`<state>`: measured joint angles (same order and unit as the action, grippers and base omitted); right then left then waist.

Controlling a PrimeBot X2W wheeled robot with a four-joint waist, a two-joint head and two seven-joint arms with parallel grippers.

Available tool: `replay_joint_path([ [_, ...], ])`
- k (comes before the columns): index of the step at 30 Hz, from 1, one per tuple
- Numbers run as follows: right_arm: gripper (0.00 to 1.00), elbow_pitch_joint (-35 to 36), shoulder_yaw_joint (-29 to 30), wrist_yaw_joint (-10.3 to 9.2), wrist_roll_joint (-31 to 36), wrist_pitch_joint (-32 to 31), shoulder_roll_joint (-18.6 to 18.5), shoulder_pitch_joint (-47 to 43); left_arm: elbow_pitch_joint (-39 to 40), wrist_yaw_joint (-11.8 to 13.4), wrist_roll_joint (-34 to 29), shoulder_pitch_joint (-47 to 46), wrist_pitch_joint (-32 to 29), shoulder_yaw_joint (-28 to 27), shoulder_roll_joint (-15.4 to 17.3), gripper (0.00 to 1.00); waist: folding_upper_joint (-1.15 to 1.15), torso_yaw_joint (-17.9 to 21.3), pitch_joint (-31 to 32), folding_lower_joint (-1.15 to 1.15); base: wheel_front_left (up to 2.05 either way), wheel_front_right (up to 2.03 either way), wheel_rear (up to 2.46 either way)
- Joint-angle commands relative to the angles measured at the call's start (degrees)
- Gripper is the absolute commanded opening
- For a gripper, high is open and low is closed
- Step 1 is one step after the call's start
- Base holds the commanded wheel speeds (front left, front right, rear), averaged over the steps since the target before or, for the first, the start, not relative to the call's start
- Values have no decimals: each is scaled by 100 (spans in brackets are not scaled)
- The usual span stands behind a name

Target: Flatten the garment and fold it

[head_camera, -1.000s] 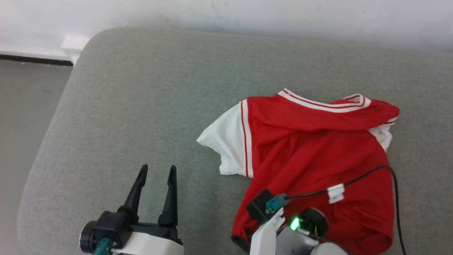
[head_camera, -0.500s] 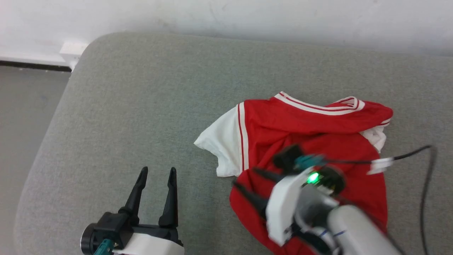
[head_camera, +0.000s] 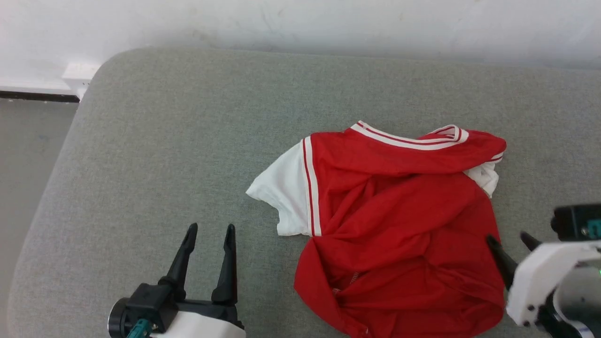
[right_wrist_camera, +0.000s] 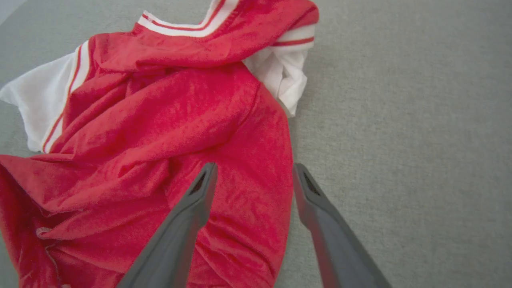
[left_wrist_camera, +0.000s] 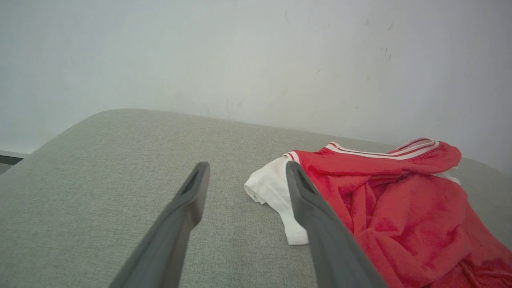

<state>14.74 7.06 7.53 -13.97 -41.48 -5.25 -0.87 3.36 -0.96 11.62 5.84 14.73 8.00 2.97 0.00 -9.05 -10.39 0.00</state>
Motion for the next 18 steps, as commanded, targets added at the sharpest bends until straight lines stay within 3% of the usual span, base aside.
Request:
replay_joint_path([
  [1, 100, 33, 102, -4, 127, -55, 21, -144, 10, -33, 0, 14, 27, -11, -9, 100, 0, -8, -34, 0, 0, 0, 0],
  [7, 100, -474, 381, -4, 419, -22, 159, -412, -10, -83, -29, -19, 27, -4, -9, 100, 0, -57, -70, 0, 0, 0, 0],
  [14, 100, -1665, 245, -4, 562, 509, 217, -46, -41, -159, -122, -65, 27, -22, -9, 100, 0, -97, -62, 0, 0, 0, 0],
  [15, 62, -1819, 218, -4, 535, 588, 222, 27, -34, -160, -131, -66, 27, -29, -9, 100, 0, -90, -72, 0, 0, 0, 0],
  [16, 0, -1931, 183, -4, 480, 689, 226, 111, -26, -162, -142, -67, 27, -40, -9, 100, 0, -77, -86, 0, 0, 0, 0],
  [18, 0, -2055, 57, -4, 338, 818, 232, 251, -11, -168, -167, -70, 27, -74, -9, 100, 0, -21, -119, 0, 0, 0, 0],
])
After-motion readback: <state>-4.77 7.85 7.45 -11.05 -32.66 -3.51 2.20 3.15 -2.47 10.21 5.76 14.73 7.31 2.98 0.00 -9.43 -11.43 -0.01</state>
